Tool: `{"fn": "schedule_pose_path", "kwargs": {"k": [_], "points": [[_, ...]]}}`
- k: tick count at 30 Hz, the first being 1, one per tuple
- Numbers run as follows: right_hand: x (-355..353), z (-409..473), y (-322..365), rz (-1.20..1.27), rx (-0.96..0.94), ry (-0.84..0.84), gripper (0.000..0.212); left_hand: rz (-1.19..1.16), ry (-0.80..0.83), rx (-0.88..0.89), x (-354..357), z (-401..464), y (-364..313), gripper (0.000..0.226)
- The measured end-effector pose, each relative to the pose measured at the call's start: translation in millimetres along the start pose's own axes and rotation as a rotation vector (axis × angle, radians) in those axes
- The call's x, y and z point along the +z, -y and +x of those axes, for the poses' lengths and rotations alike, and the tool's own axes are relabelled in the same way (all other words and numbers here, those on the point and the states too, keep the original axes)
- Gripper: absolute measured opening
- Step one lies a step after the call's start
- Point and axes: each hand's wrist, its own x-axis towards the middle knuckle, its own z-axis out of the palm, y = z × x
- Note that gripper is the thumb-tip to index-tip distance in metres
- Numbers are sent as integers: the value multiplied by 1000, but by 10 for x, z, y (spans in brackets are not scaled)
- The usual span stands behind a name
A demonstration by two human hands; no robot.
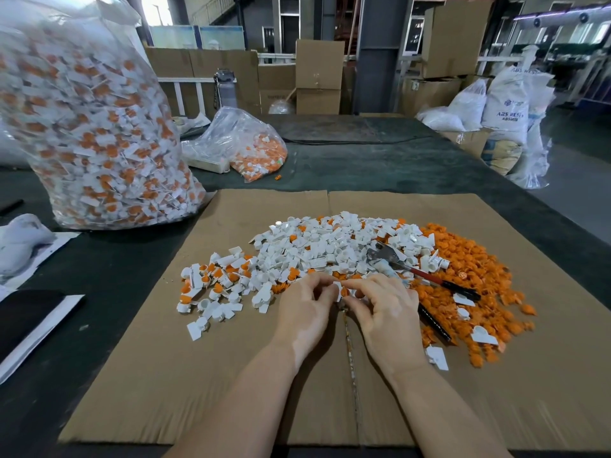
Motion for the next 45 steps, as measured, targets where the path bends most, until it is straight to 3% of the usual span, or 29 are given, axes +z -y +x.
{"fn": "schedule_pose_path", "kwargs": {"k": [16,21,23,26,30,34,39,42,45], "points": [[7,11,-8,-52,-22,4,25,17,-2,-1,6,22,35,12],[-81,75,-71,-157,154,-63,29,-86,-53,-79,10,43,50,10],[-159,137,-142,-275,305,-5,38,-99,-49,-95,7,56,41,14],[-265,221,-298,-499,511,241,55,-121,-31,-102,3,79,21,13],[-339,338,-444,-507,625,469,72,-189,-23,-137,21,118,-1,7],[-349,415,-445,-581,551,487,62,-320,-29,-200,39,142,-5,6],[-443,418,-301,-588,412,370,35,-406,-56,-260,53,187,-6,8],[-490,419,-168,-391,367,390,27,-514,-71,-308,60,214,-18,5],[-538,434,-34,-107,426,586,24,-618,-99,-356,64,235,-48,4]]}}
